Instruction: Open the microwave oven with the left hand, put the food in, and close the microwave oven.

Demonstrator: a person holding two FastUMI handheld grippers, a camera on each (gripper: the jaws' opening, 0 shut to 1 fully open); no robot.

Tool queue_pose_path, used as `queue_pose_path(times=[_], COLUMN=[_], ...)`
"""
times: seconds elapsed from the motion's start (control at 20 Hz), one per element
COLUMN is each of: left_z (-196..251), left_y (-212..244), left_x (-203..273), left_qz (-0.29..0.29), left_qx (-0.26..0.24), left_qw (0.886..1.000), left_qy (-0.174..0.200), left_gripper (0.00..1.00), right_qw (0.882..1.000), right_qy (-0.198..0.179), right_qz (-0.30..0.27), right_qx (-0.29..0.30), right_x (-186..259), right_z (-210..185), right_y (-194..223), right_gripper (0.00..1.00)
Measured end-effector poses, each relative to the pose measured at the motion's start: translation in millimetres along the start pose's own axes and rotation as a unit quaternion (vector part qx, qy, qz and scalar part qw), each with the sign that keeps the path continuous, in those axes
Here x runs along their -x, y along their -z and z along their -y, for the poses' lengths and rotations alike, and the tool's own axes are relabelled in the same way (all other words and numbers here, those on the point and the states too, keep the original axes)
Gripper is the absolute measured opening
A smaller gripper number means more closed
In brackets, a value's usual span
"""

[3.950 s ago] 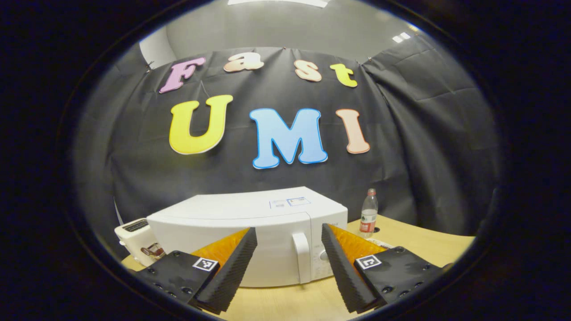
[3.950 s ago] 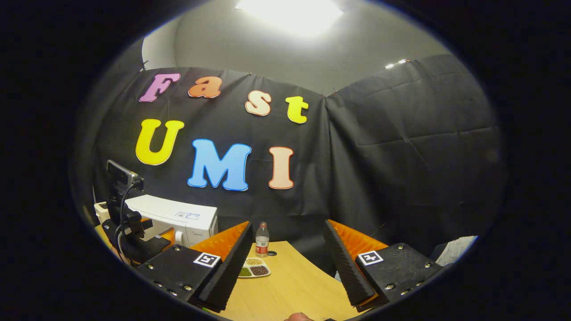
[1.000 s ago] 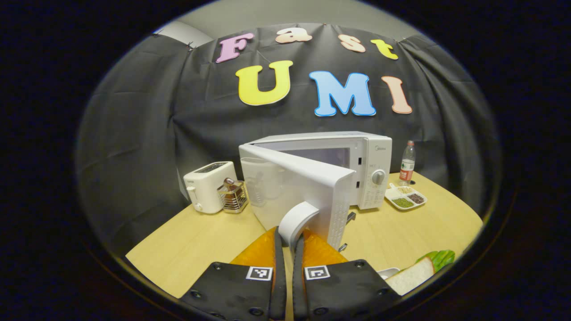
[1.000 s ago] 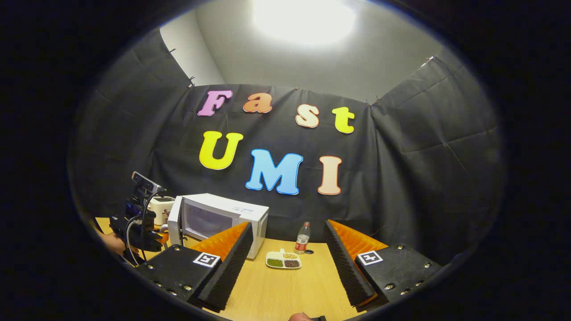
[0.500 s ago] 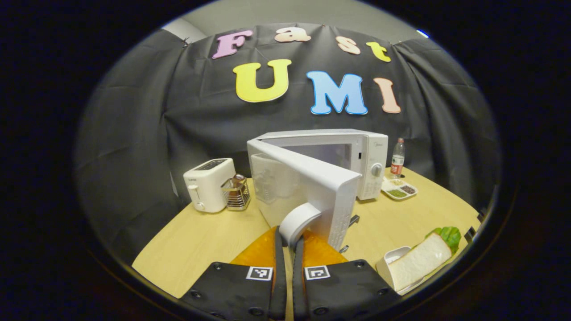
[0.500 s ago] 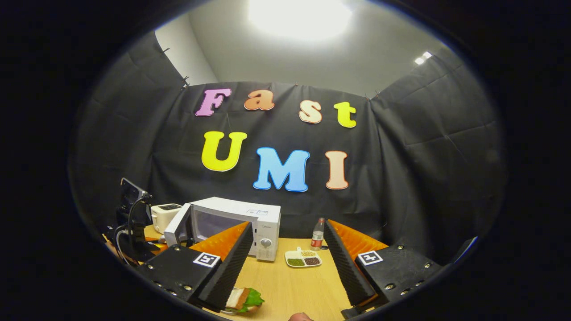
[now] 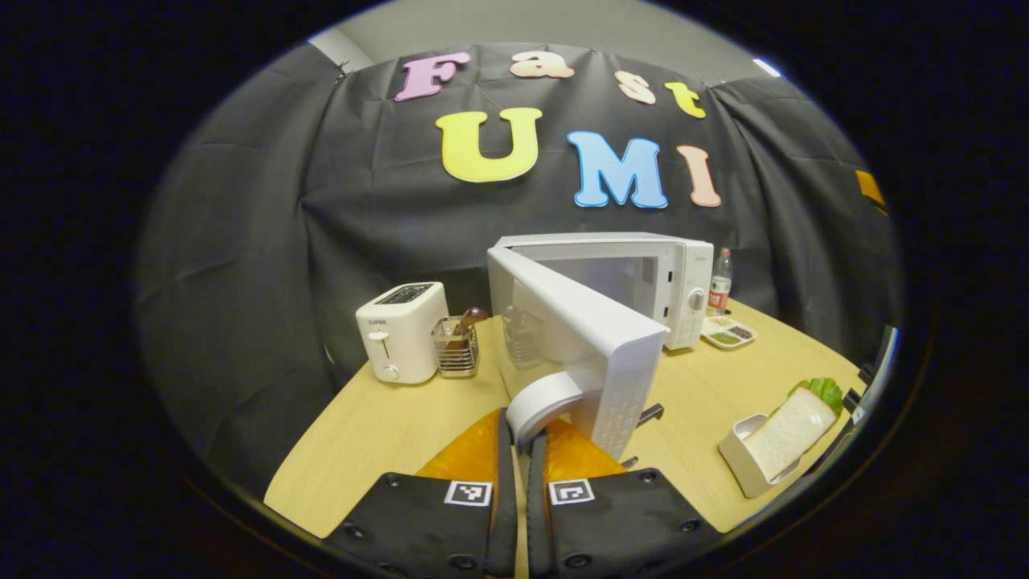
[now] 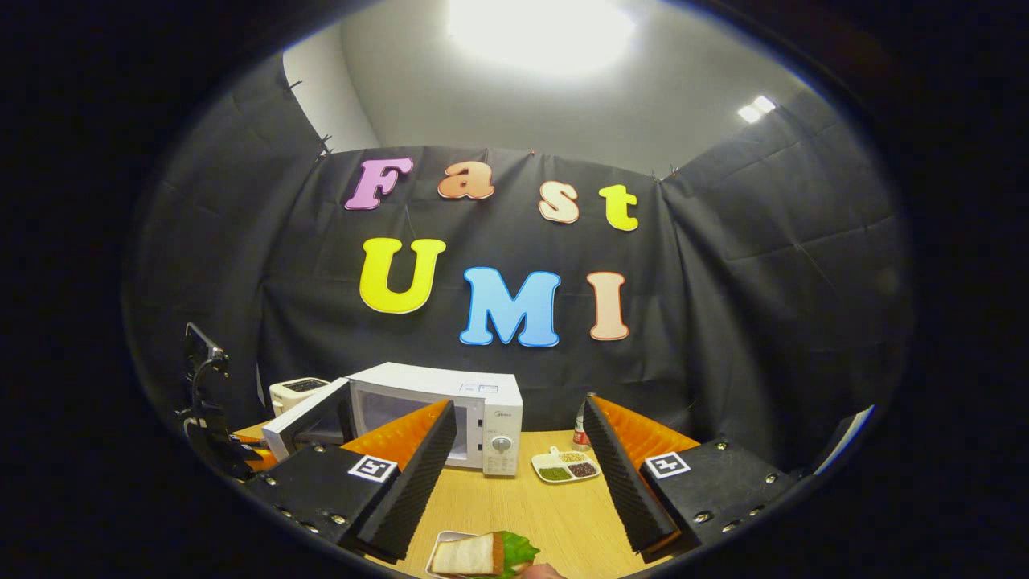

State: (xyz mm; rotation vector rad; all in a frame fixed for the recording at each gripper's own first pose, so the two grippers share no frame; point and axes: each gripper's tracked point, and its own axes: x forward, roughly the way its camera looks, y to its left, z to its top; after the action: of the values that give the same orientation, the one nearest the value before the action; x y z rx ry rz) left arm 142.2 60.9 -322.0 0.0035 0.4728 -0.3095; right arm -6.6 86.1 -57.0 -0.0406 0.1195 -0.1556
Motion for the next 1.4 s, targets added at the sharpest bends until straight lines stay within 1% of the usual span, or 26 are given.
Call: queue_pose_path(times=[0.1, 0.15, 0.2, 0.25, 0.3, 0.35, 0.4, 0.45, 0.55, 0.65, 0.7, 0.75, 0.85, 1.0, 1.05, 1.1, 1.2, 1.3, 1.35, 1.4], left_z=[-5, -10, -14, -18, -23, -27, -35, -42, -56, -61, -63, -62, -62, -62, -61, -59, -52, -44, -39, -33], left_y=[2, 3, 3, 5, 7, 7, 9, 10, 12, 15, 17, 17, 12, -7, -18, -29, -53, -77, -88, -100], left_x=[0, 0, 0, 1, 0, 0, 0, 2, 5, 10, 12, 18, 30, 60, 70, 82, 106, 127, 137, 146], left_qz=[0.003, 0.005, 0.007, 0.008, 0.007, 0.006, 0.003, -0.001, -0.002, -0.006, -0.009, -0.008, 0.003, 0.027, 0.039, 0.053, 0.081, 0.109, 0.123, 0.137], left_qx=[0.003, 0.004, 0.006, 0.009, 0.012, 0.015, 0.021, 0.031, 0.043, 0.053, 0.056, 0.056, 0.045, 0.037, 0.038, 0.039, 0.043, 0.039, 0.035, 0.029], left_qw=[1.000, 1.000, 1.000, 1.000, 1.000, 1.000, 0.999, 0.999, 0.999, 0.999, 0.998, 0.998, 0.998, 0.996, 0.995, 0.993, 0.990, 0.986, 0.984, 0.982], left_qy=[0.012, 0.016, 0.019, 0.022, 0.025, 0.027, 0.025, 0.019, 0.003, -0.009, -0.016, -0.024, -0.047, -0.079, -0.089, -0.098, -0.108, -0.119, -0.123, -0.125], left_gripper=[0.12, 0.16, 0.16, 0.12, 0.13, 0.16, 0.15, 0.17, 0.41, 0.58, 0.73, 0.76, 0.84, 0.88, 0.86, 0.97, 0.94, 0.99, 0.94, 1.00], right_qw=[1.000, 1.000, 1.000, 1.000, 1.000, 1.000, 1.000, 1.000, 0.999, 0.999, 0.999, 0.998, 0.998, 0.996, 0.995, 0.994, 0.990, 0.986, 0.984, 0.980], right_qy=[0.000, -0.001, -0.002, -0.004, -0.007, -0.010, -0.014, -0.018, -0.027, -0.035, -0.041, -0.048, -0.060, -0.079, -0.088, -0.094, -0.105, -0.117, -0.124, -0.132], right_qz=[0.004, 0.004, 0.003, 0.001, -0.001, -0.004, -0.007, -0.011, -0.018, -0.024, -0.025, -0.026, -0.031, -0.041, -0.049, -0.059, -0.087, -0.113, -0.128, -0.146], right_qx=[0.007, 0.008, 0.008, 0.008, 0.009, 0.010, 0.012, 0.013, 0.013, 0.013, 0.012, 0.011, 0.009, -0.001, -0.007, -0.013, -0.019, -0.020, -0.023, -0.028], right_x=[0, 0, -1, -1, -2, -2, -2, -2, -3, -4, -6, -7, -10, -17, -18, -22, -25, -27, -28, -28], right_z=[-12, -17, -22, -27, -32, -37, -40, -44, -49, -48, -48, -47, -44, -37, -35, -33, -27, -20, -17, -16], right_y=[-4, -4, -4, -4, -3, -3, -1, 0, 2, 3, 4, 4, 7, 14, 18, 24, 40, 56, 66, 78], right_gripper=[0.96, 0.96, 0.96, 0.96, 0.96, 0.96, 0.96, 0.96, 0.96, 0.96, 0.96, 0.96, 0.96, 0.96, 0.96, 0.96, 0.96, 0.96, 0.96, 0.96])
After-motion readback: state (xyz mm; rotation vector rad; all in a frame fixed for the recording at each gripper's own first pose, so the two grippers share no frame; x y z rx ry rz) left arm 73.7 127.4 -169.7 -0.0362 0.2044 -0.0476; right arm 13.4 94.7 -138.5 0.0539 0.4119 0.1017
